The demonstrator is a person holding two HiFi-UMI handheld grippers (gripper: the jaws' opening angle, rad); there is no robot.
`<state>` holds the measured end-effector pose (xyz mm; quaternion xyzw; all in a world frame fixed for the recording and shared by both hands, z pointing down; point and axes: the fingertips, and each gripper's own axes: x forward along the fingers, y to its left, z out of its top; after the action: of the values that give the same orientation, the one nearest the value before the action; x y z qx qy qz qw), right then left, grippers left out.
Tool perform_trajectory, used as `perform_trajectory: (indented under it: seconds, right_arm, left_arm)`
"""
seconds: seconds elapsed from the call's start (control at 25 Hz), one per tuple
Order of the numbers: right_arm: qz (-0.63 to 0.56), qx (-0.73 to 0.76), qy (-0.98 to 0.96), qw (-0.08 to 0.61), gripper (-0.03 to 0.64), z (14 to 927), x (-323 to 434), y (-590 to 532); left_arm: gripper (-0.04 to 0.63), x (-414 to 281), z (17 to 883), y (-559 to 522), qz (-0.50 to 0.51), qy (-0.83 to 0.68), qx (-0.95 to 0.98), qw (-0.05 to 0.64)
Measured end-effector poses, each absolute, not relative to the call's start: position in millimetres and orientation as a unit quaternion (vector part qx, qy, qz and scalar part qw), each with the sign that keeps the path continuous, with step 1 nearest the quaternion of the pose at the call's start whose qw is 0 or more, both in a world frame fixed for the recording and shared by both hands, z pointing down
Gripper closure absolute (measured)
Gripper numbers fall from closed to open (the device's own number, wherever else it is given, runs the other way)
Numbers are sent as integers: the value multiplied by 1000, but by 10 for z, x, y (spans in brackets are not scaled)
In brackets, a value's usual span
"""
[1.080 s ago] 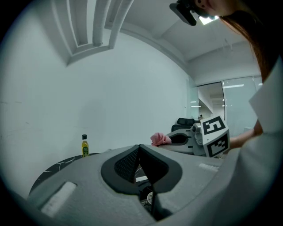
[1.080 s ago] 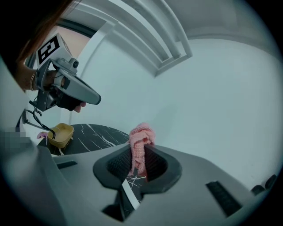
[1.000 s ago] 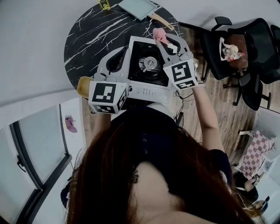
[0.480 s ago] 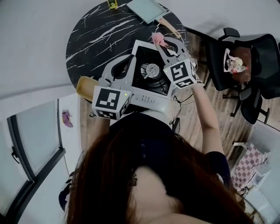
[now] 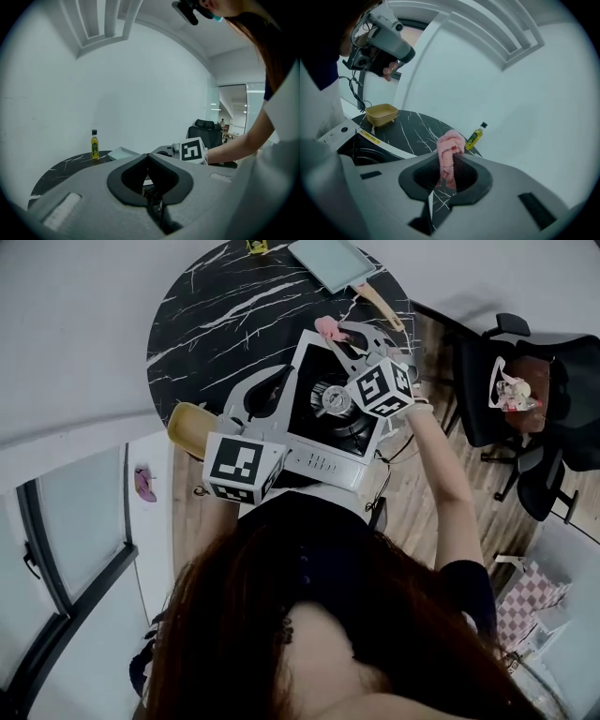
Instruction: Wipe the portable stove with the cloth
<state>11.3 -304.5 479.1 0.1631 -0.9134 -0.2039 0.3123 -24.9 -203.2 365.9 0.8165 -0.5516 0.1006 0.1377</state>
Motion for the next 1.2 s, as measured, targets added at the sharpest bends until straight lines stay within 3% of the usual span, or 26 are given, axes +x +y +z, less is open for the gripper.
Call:
perform_trajectory:
  seconds: [1.2]
  right_arm:
    - [-144, -40, -897, 416, 561, 5756, -187, -3109]
  left_arm:
    - [586, -106, 3894, -2070, 120, -530, 823, 166]
